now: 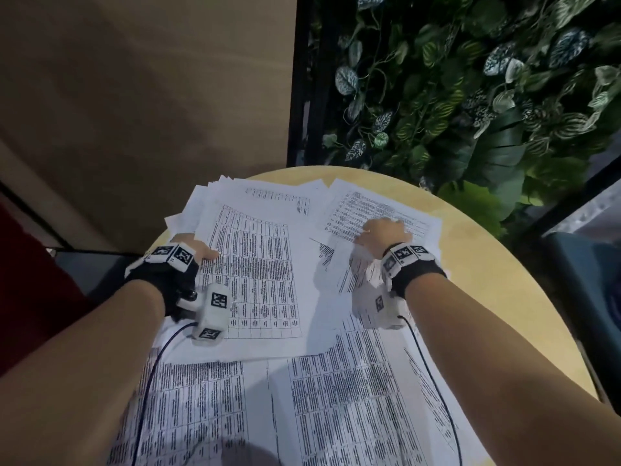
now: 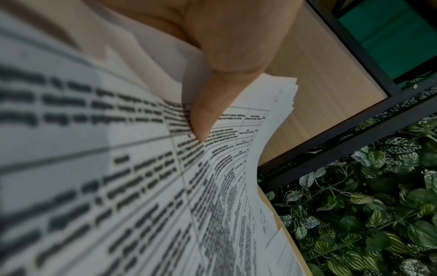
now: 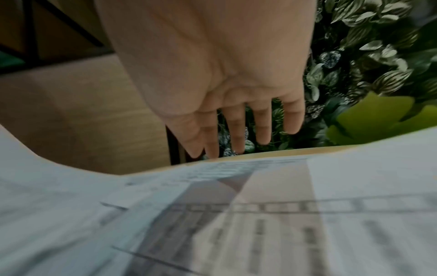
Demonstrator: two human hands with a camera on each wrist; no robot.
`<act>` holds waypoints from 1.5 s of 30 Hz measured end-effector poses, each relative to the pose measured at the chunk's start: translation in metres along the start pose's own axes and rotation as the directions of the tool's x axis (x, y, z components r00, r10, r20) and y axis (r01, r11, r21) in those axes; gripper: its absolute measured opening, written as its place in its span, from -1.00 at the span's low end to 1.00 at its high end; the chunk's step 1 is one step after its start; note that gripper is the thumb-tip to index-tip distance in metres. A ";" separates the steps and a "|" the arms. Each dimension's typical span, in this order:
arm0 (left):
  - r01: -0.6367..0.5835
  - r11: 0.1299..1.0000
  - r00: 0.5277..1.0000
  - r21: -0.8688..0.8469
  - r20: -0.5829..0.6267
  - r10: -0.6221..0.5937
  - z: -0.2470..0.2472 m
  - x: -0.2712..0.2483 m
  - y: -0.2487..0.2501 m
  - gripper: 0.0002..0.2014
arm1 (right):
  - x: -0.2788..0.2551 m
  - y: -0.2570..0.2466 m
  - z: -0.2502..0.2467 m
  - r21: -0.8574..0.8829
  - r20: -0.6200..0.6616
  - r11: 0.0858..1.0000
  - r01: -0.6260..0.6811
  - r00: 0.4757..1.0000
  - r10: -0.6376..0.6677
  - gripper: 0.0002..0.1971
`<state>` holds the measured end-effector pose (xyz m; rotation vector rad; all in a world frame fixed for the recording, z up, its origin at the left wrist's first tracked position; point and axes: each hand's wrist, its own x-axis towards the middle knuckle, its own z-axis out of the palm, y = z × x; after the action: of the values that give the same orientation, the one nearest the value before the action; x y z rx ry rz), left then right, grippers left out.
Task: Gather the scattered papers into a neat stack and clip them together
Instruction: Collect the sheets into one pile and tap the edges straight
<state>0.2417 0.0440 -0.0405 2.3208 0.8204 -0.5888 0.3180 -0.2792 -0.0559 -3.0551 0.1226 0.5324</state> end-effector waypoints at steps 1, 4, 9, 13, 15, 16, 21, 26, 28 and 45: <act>0.000 1.000 1.000 -0.014 -0.002 0.000 -0.003 -0.001 -0.005 -0.50 | 0.000 0.006 0.006 -0.041 0.018 0.999 0.004 1.000 -0.004 -0.52; -0.009 0.997 1.000 -0.071 -0.013 0.009 -0.011 -0.007 -0.023 -0.47 | -0.006 0.015 0.023 -0.107 0.176 0.986 0.127 0.979 -0.106 -0.02; -0.008 0.998 0.993 -0.054 0.114 0.014 -0.014 -0.020 -0.043 -0.25 | -0.030 0.015 0.013 -0.113 0.161 0.993 0.034 0.987 -0.015 -0.33; 0.038 0.995 0.997 -0.095 0.063 -0.032 -0.006 -0.029 -0.052 -0.41 | -0.039 -0.004 -0.006 -0.220 0.209 0.957 0.191 0.967 -0.145 -0.89; 0.026 0.992 0.999 -0.126 0.039 -0.021 -0.001 -0.029 -0.054 -0.30 | -0.039 -0.010 -0.009 -0.220 -0.025 0.959 0.177 0.982 -0.187 -0.71; 0.015 0.991 0.997 -0.130 0.072 -0.005 0.003 -0.027 -0.055 -0.19 | -0.038 -0.011 -0.009 -0.202 -0.155 0.966 0.160 0.969 -0.193 -0.56; 0.064 0.989 0.997 -0.133 0.042 -0.059 0.009 -0.033 -0.049 -0.42 | -0.046 0.034 0.005 0.204 -0.192 0.943 -0.261 0.934 0.300 -0.15; 0.062 0.987 0.997 -0.146 -0.029 -0.067 0.020 -0.042 -0.042 -0.51 | -0.058 0.064 0.045 0.261 0.153 0.768 -0.585 0.811 0.565 0.13; 0.069 0.983 0.996 -0.173 -0.049 -0.078 0.026 -0.045 -0.037 -0.56 | -0.067 0.056 0.051 0.206 0.089 0.794 -0.572 0.819 0.567 -0.09; 0.009 0.986 0.999 -0.164 -0.048 -0.017 0.029 -0.044 -0.020 -0.59 | -0.003 0.073 -0.020 0.239 -0.135 0.965 -0.105 0.981 0.140 -0.67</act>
<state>0.1914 0.0191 -0.0439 2.1888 0.8736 -0.4532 0.3163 -0.3527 -0.0377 -2.8679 0.3552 0.2687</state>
